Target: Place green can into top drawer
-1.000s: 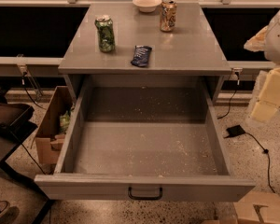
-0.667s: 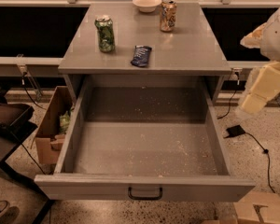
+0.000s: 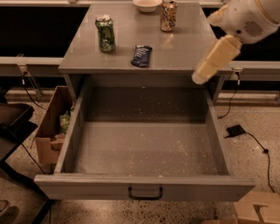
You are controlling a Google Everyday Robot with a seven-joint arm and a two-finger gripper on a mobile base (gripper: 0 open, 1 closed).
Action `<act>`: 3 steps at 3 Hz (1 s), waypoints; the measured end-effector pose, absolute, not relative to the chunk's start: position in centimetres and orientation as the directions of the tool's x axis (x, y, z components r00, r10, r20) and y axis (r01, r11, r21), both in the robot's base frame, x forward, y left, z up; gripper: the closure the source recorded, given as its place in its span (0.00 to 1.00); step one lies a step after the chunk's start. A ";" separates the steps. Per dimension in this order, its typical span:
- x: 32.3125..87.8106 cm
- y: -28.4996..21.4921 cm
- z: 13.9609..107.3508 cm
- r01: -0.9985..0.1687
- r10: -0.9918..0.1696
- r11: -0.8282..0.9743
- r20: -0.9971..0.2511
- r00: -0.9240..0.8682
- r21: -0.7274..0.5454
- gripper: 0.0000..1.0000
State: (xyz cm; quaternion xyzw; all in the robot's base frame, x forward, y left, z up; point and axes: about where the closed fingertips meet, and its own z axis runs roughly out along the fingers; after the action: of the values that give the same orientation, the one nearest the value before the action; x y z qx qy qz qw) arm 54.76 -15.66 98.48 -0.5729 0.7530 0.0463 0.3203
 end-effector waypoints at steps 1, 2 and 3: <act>60.2 -10.9 97.2 -0.897 -0.749 0.348 -0.656 -0.091 -0.273 0.00; 60.2 -10.9 97.2 -0.897 -0.749 0.348 -0.656 -0.091 -0.273 0.00; 61.4 -10.4 96.9 -0.887 -0.726 0.365 -0.683 -0.081 -0.283 0.00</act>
Offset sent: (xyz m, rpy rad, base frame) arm 0.0434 0.0426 -0.0078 0.1235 -0.0263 0.0392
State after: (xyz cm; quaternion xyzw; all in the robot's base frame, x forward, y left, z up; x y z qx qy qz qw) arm 61.44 -10.40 96.93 -0.5539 0.7279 0.1033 0.3908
